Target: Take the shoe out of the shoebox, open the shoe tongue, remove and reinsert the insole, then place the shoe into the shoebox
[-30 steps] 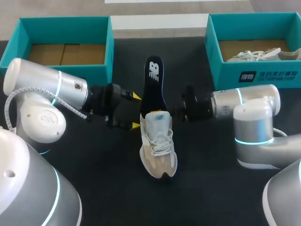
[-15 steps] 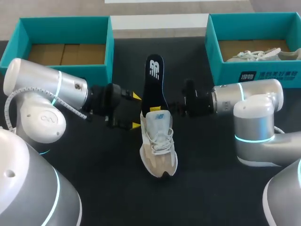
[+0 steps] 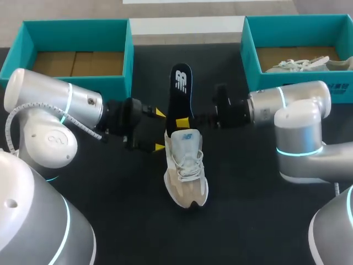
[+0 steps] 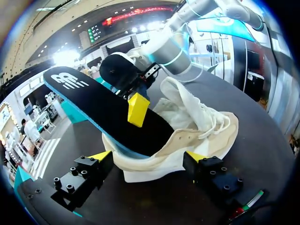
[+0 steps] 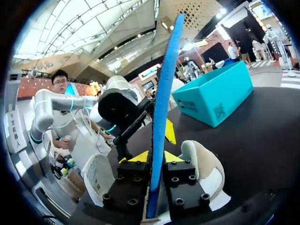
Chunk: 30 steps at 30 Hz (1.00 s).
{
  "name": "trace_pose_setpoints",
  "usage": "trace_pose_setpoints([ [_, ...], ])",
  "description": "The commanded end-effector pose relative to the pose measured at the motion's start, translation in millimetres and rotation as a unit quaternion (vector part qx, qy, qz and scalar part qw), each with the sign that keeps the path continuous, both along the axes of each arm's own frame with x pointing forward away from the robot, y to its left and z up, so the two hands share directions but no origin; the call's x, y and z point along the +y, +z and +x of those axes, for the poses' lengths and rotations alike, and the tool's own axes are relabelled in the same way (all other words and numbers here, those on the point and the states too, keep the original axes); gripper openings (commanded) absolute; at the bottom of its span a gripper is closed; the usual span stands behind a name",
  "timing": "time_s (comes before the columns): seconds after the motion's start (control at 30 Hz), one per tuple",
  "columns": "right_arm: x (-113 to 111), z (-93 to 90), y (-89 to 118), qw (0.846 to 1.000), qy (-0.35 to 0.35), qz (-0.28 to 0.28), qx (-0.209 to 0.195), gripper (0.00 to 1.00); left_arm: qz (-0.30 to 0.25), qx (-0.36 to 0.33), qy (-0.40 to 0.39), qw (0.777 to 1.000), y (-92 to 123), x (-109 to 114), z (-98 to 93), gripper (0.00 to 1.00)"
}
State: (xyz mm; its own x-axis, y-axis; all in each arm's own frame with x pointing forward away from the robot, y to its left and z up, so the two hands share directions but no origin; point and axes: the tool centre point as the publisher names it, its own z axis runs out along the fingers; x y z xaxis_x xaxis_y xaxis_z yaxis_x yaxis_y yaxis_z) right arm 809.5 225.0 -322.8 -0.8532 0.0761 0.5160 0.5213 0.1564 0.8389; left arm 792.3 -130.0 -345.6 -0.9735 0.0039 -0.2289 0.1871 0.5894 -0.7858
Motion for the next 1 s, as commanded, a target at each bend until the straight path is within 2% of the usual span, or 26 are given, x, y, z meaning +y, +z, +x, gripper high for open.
trace_pose_setpoints([
  [0.03,-2.7,0.3,-9.4,1.000,0.011,0.001,0.013,0.00,0.002,0.001,0.000,1.000,0.2,-0.7,0.1,1.00],
  [0.3,-7.2,-23.1,-26.2,0.998,0.017,-0.013,0.051,0.00,0.002,0.001,0.000,1.000,0.2,-0.7,0.1,1.00],
  [0.47,-7.3,-29.1,-28.5,0.998,0.017,-0.018,0.060,0.00,0.002,0.001,0.000,1.000,0.2,-0.7,0.1,1.00],
  [0.6,-6.8,-25.6,-23.0,0.998,0.016,-0.024,0.050,0.00,0.002,0.001,0.000,1.000,0.2,-0.7,0.1,1.00],
  [0.63,-6.7,-24.1,-20.9,0.999,0.015,-0.024,0.046,0.05,0.002,0.001,0.000,1.000,0.2,-0.7,0.1,1.00],
  [0.7,-6.4,-20.4,-14.9,0.999,0.014,-0.026,0.034,0.24,0.002,0.001,0.000,1.000,0.2,-0.7,0.1,1.00],
  [0.73,-6.2,-18.2,-12.7,0.999,0.015,-0.026,0.030,0.26,0.002,0.001,0.000,1.000,0.2,-0.7,0.1,1.00],
  [0.83,-5.0,-12.2,-1.4,0.999,0.019,-0.027,0.013,0.29,0.002,0.001,0.000,1.000,0.2,-0.7,0.1,1.00],
  [1.0,-5.9,-0.3,3.8,0.999,0.025,-0.025,0.001,0.25,0.002,0.001,0.000,1.000,0.2,-0.7,0.1,1.00],
])
